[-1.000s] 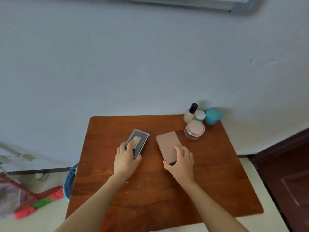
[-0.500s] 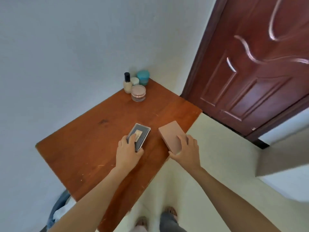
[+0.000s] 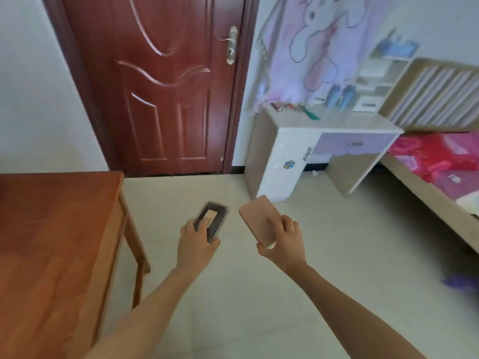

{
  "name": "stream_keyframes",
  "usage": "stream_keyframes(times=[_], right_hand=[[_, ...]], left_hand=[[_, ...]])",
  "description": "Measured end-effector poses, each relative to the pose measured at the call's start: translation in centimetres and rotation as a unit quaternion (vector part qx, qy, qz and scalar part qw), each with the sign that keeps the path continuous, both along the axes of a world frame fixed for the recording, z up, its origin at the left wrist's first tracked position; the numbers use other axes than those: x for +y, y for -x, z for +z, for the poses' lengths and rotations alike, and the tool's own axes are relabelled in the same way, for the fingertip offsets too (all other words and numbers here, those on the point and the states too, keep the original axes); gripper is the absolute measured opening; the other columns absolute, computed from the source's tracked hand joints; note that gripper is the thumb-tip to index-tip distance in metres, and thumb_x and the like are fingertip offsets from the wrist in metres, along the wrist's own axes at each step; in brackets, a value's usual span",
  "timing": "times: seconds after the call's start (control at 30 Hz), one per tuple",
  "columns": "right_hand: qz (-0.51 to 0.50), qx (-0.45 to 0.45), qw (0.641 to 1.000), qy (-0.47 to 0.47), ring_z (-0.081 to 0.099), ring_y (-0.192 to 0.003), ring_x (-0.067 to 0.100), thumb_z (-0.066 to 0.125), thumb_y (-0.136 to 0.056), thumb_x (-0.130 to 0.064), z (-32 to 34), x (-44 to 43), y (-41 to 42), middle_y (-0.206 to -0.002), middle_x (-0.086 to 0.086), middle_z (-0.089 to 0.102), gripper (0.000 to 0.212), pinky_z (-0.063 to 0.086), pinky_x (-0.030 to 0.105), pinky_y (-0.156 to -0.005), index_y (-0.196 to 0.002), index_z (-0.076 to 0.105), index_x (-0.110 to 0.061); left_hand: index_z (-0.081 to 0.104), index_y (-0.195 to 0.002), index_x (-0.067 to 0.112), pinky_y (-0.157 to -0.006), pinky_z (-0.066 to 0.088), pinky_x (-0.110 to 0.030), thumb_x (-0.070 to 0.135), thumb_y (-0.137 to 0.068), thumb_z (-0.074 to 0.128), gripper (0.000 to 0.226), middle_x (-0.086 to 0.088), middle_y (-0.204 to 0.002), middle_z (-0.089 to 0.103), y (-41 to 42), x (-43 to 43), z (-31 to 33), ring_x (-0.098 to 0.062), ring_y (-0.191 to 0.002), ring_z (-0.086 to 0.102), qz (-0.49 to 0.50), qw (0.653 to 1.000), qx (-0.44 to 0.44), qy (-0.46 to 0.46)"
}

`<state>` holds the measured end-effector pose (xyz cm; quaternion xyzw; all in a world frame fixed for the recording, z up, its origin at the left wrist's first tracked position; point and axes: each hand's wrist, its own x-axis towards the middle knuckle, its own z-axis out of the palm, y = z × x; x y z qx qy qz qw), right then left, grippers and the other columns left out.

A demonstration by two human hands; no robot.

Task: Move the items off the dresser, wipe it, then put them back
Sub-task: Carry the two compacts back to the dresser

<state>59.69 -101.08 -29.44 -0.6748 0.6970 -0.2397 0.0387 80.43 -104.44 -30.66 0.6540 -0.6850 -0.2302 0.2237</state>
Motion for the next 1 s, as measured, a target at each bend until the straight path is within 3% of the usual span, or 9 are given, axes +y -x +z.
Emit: stream_keyframes(times=[0.2,0.37,0.57,0.77,1.0], right_hand=[[-0.114,-0.003,0.993,-0.012,0.053,-0.092,0.040,0.081,-0.051,-0.034,0.4,10.1,12.7,-0.108,0.018,0.056,0.075,0.048,0.042,-0.073,-0.112,0.040,-0.021],[-0.196,0.010,0.980,-0.019,0.048,-0.103,0.039,0.079,-0.058,-0.031,1.4,17.8,20.9,-0.117,0.018,0.052,0.069,0.045,0.041,-0.078,-0.118,0.055,-0.009],[-0.295,0.007,0.956,-0.008,0.043,-0.108,0.036,0.075,-0.064,-0.035,2.8,24.2,28.8,-0.123,0.016,0.047,0.067,0.038,0.038,-0.085,-0.121,0.051,-0.009],[-0.327,0.018,0.944,-0.023,0.037,-0.114,0.028,0.068,-0.072,-0.042,3.7,23.6,33.6,-0.129,0.007,0.039,0.066,0.036,0.031,-0.088,-0.128,0.042,-0.016],[-0.284,0.042,0.958,-0.014,0.036,-0.115,0.027,0.068,-0.072,-0.044,4.1,14.2,40.1,-0.132,0.008,0.039,0.069,0.035,0.033,-0.093,-0.130,0.041,-0.016]], left_hand=[[0.043,-0.132,0.015,-0.089,0.042,-0.034,0.022,-0.082,0.057,0.052,-0.012,-0.121,0.045,13.4,6.2,0.6,-0.030,-0.114,0.038,-0.096,0.995,0.021,0.014],[0.043,-0.134,0.020,-0.086,0.043,-0.036,0.020,-0.082,0.058,0.055,-0.014,-0.117,0.046,22.7,10.1,1.2,-0.032,-0.112,0.039,-0.170,0.984,0.031,0.029],[0.044,-0.133,0.018,-0.083,0.044,-0.039,0.023,-0.081,0.057,0.053,-0.016,-0.117,0.047,32.6,12.4,2.9,-0.033,-0.109,0.040,-0.231,0.972,0.014,0.049],[0.045,-0.130,0.018,-0.080,0.044,-0.038,0.025,-0.082,0.057,0.050,-0.015,-0.114,0.047,39.1,10.4,4.0,-0.032,-0.108,0.040,-0.228,0.972,0.029,0.056],[0.048,-0.125,0.015,-0.079,0.045,-0.037,0.025,-0.082,0.057,0.046,-0.015,-0.112,0.047,45.0,3.6,3.9,-0.029,-0.107,0.040,-0.201,0.976,0.059,0.055]])
